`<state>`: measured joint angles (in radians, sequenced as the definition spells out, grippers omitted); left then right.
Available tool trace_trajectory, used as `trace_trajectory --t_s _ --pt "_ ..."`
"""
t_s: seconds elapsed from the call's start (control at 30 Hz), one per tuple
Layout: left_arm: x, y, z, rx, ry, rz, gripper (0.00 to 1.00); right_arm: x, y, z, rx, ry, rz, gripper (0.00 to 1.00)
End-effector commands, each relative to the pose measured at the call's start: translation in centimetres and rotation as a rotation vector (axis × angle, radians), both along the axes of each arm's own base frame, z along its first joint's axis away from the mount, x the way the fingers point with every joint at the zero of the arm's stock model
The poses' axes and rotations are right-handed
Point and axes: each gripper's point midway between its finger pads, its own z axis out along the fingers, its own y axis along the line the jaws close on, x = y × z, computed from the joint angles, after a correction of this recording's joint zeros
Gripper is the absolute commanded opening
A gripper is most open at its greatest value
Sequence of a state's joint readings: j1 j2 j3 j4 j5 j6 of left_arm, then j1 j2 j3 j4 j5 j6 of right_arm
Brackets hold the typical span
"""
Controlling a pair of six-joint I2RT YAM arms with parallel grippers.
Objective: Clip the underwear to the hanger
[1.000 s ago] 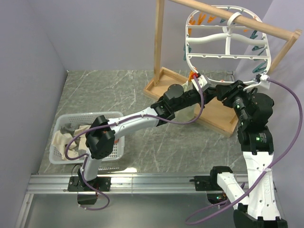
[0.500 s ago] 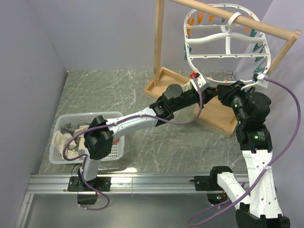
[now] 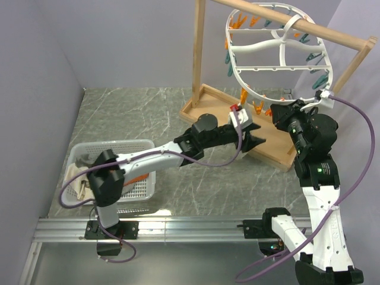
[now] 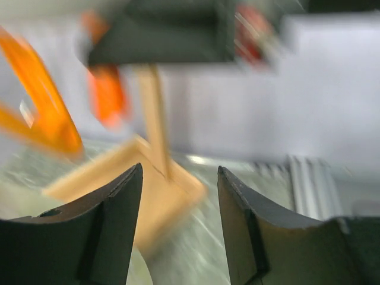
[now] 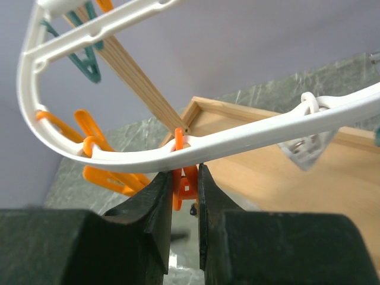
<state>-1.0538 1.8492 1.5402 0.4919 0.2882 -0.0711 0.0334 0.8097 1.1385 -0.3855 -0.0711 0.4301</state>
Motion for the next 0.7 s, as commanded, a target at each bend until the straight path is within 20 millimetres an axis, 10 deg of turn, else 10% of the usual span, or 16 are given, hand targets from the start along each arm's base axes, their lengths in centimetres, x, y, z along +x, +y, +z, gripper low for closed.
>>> trace_trajectory --t_s 0.0,0.43,0.67 --pt "-4.9 4.1 3.7 -0.029 -0.051 -0.156 0.58 0.3 0.1 3.2 0.014 -0.108 -0.002 0.0" --pt "-9.8 14.0 -10.6 0.363 -0.326 -0.304 0.61 0.2 0.7 3.4 0.018 -0.098 0.019 0.0" --pt "-7.9 16.3 -13.3 0.416 -0.442 -0.355 0.6 0.2 0.9 3.3 0.016 -0.095 0.03 0.0"
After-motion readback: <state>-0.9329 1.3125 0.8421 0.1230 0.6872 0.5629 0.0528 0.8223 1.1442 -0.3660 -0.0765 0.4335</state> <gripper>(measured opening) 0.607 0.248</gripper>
